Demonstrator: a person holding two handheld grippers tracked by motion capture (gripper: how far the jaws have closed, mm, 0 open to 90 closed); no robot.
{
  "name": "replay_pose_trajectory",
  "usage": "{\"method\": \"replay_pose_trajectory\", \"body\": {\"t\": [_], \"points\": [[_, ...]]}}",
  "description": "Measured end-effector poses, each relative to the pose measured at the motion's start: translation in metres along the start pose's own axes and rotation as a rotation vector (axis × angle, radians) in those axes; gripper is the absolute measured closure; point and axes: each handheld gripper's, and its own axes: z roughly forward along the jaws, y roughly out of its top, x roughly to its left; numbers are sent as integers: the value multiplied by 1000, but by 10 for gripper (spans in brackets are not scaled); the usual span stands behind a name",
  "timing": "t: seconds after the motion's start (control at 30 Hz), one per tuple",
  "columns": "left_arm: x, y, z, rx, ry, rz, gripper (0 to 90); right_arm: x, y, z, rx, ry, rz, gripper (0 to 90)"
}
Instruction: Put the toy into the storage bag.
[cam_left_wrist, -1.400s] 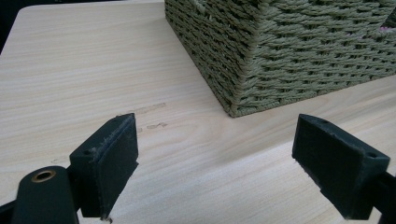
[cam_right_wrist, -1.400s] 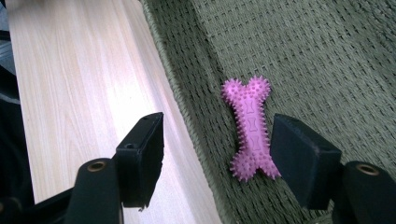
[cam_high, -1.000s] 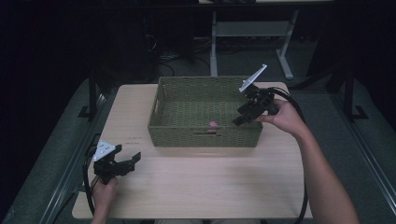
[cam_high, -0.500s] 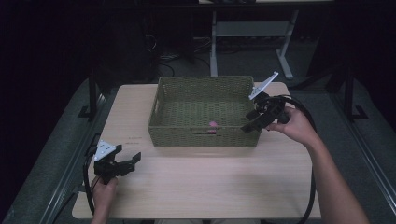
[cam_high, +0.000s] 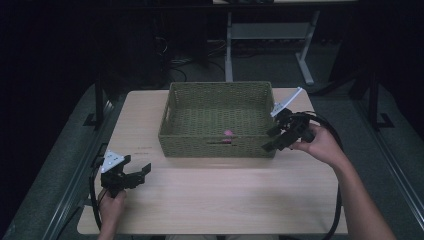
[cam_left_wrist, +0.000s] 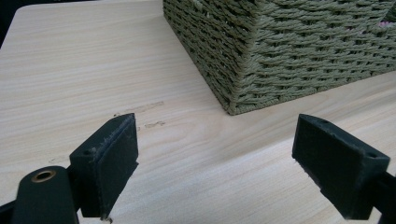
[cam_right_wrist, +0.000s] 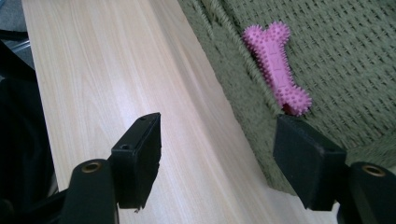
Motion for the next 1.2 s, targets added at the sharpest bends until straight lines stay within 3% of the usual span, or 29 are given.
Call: {"method": "replay_pose_trajectory", "body": {"t": [0.67, 1.2], "points": [[0, 0, 0, 3, 1, 0, 138, 13, -33, 9, -29, 0, 9, 319], [-1, 0, 0, 2, 1, 1, 139, 23, -62, 23, -47, 11, 46, 319]]}}
